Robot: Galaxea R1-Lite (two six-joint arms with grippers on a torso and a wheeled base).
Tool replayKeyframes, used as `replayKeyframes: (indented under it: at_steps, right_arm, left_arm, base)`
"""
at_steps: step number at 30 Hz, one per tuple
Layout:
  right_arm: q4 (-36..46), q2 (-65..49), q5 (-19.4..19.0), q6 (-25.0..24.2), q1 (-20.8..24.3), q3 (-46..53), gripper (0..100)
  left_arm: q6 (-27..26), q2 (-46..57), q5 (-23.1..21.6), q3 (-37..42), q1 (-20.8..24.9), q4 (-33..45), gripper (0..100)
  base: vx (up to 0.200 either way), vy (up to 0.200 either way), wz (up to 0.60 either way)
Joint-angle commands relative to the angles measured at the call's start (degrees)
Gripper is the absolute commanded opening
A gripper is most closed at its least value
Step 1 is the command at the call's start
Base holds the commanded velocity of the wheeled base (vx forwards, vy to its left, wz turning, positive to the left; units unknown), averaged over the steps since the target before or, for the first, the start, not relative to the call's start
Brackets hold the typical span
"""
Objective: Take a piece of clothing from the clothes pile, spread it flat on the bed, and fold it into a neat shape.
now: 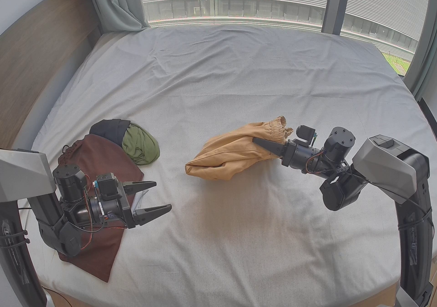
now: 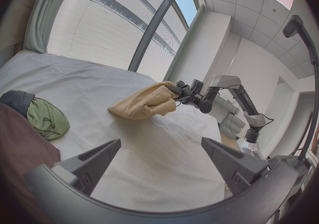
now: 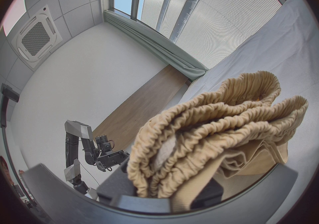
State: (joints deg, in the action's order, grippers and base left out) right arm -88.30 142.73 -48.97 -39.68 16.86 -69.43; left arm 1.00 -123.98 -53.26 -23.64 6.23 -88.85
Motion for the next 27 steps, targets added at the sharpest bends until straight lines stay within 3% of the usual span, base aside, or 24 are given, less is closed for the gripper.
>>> replayKeyframes:
  at_steps: [1,15,27]
  right_arm:
    - [0.0,0.5,-0.1,-0.2,-0.2,-1.8,0]
    - [1.1,2.2,0.0,-6.0,-1.2,-14.3,0]
    - [7.4,7.9,0.1,-6.6,-1.8,-24.5,0]
  left_arm:
    - [0.1,-0.2,0.0,0.1,0.0,0.0,100]
    - [0.0,-0.1,-0.1,0.7,0.0,0.0,100]
    - [0.0,-0.1,-0.1,0.7,0.0,0.0,100]
  base:
    - [0.000,0.000,0.00]
    - [0.000,0.000,0.00]
    - [0.000,0.000,0.00]
